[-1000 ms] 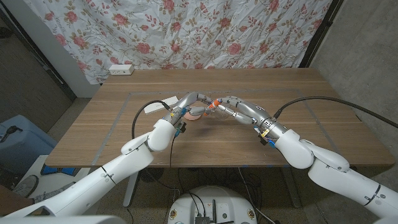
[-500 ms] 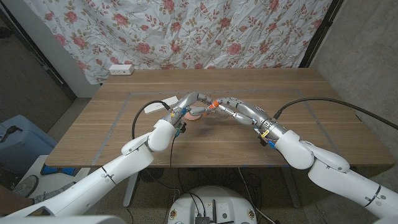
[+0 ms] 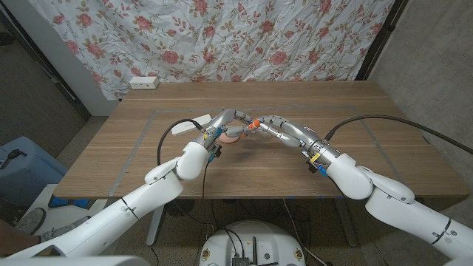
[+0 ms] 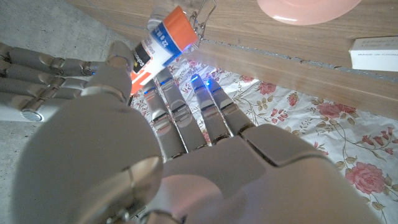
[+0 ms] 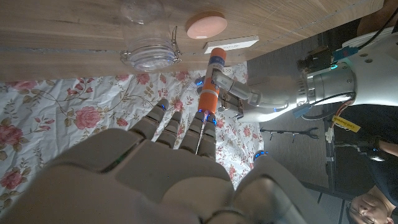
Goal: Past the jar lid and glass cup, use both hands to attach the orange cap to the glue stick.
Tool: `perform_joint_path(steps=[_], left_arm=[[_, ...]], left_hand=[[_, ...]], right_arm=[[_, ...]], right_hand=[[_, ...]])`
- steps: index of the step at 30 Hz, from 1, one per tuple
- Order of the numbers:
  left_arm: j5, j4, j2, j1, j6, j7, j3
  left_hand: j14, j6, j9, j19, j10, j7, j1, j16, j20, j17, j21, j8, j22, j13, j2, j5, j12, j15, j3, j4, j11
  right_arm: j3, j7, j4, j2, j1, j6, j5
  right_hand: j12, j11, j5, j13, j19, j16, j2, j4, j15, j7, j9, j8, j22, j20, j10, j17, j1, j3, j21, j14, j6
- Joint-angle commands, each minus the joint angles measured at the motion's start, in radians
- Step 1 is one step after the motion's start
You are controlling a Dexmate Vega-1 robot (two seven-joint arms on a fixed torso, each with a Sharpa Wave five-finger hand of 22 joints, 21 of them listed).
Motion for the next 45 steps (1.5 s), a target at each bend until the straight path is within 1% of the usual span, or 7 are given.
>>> perform_joint_path(steps=[1,2,7,13,20,28,45], left_arm=[[0.006,-0.002,-0.004,-0.003,0.017,-0.001,0.002],[0.004,0.002,-0.002,-0.004,0.005,-0.002,0.002],[0.005,0.001,-0.006,-0.005,0.017,-0.002,0.003],[0.000,0.008,-0.004,-0.010,0.005,-0.007,0.004],[-0.007,0.002,0.001,-0.006,0.012,-0.014,0.002],[-0.017,-0.007,0.008,-0.002,0.026,-0.024,-0.004],[-0.017,-0.012,0.023,0.001,0.013,-0.026,-0.009]], left_hand=[[0.011,0.082,0.005,0.010,0.059,0.048,0.044,0.010,-0.008,0.001,0.003,0.013,0.003,0.006,0.074,0.002,0.006,-0.161,0.039,0.032,-0.047],[0.012,0.082,0.005,0.010,0.060,0.048,0.045,0.010,-0.008,0.001,0.003,0.013,0.003,0.006,0.074,0.002,0.006,-0.162,0.039,0.032,-0.047],[0.013,0.081,0.005,0.009,0.063,0.048,0.049,0.009,-0.009,0.001,0.002,0.012,0.003,0.006,0.073,0.002,0.006,-0.162,0.039,0.032,-0.047],[0.014,0.084,0.005,0.009,0.065,0.049,0.051,0.009,-0.010,0.001,0.002,0.013,0.003,0.006,0.072,0.001,0.005,-0.162,0.037,0.032,-0.047],[0.016,0.085,0.005,0.009,0.065,0.049,0.053,0.008,-0.010,0.001,0.002,0.012,0.003,0.005,0.068,0.001,0.003,-0.160,0.034,0.033,-0.047],[0.014,0.074,0.006,0.006,0.057,0.046,0.044,0.001,-0.006,-0.002,0.000,0.006,0.003,0.005,0.061,0.000,-0.004,-0.151,0.029,0.040,-0.047],[0.011,0.069,0.006,0.004,0.046,0.042,0.030,-0.006,-0.004,-0.004,0.000,0.003,0.004,0.004,0.055,0.001,-0.010,-0.151,0.026,0.045,-0.046]], right_arm=[[-0.008,0.017,0.005,-0.003,0.009,0.007,0.009],[-0.009,0.018,0.005,-0.003,0.010,0.007,0.008],[-0.011,0.017,0.006,0.000,0.013,0.003,0.006],[-0.014,0.022,0.007,-0.001,0.018,0.002,0.007],[0.007,0.005,0.005,-0.003,0.004,-0.001,0.026],[0.008,-0.004,0.014,0.005,0.011,0.001,0.030],[0.038,-0.043,0.008,0.004,-0.011,-0.003,0.031]], right_hand=[[0.006,0.002,0.004,0.003,0.000,0.003,0.044,0.009,-0.019,0.001,0.003,0.009,0.004,0.006,0.015,0.002,-0.014,0.002,0.003,0.008,0.014],[0.006,0.003,0.004,0.003,0.000,0.003,0.043,0.010,-0.018,0.001,0.003,0.010,0.004,0.006,0.017,0.002,-0.016,0.003,0.003,0.009,0.017],[0.006,0.003,0.005,0.003,-0.001,0.004,0.043,0.011,-0.018,0.003,0.003,0.010,0.004,0.006,0.019,0.002,-0.019,0.003,0.003,0.010,0.018],[0.006,0.003,0.005,0.003,-0.002,0.004,0.042,0.012,-0.017,0.003,0.003,0.010,0.004,0.006,0.024,0.001,-0.023,0.004,0.003,0.012,0.024],[0.003,0.004,0.006,0.003,-0.005,0.004,0.041,0.013,-0.018,0.003,0.003,0.008,0.004,0.007,0.020,0.000,-0.027,0.006,0.002,0.013,0.021],[-0.002,0.005,0.007,0.003,-0.005,0.003,0.040,0.013,-0.018,0.002,0.003,0.004,0.004,0.006,0.012,-0.002,-0.030,0.009,0.002,0.013,0.014],[-0.006,0.004,0.010,0.003,0.002,0.002,0.038,0.010,-0.018,0.002,0.004,0.000,0.004,0.005,0.003,-0.007,-0.033,0.017,0.005,0.017,0.010]])
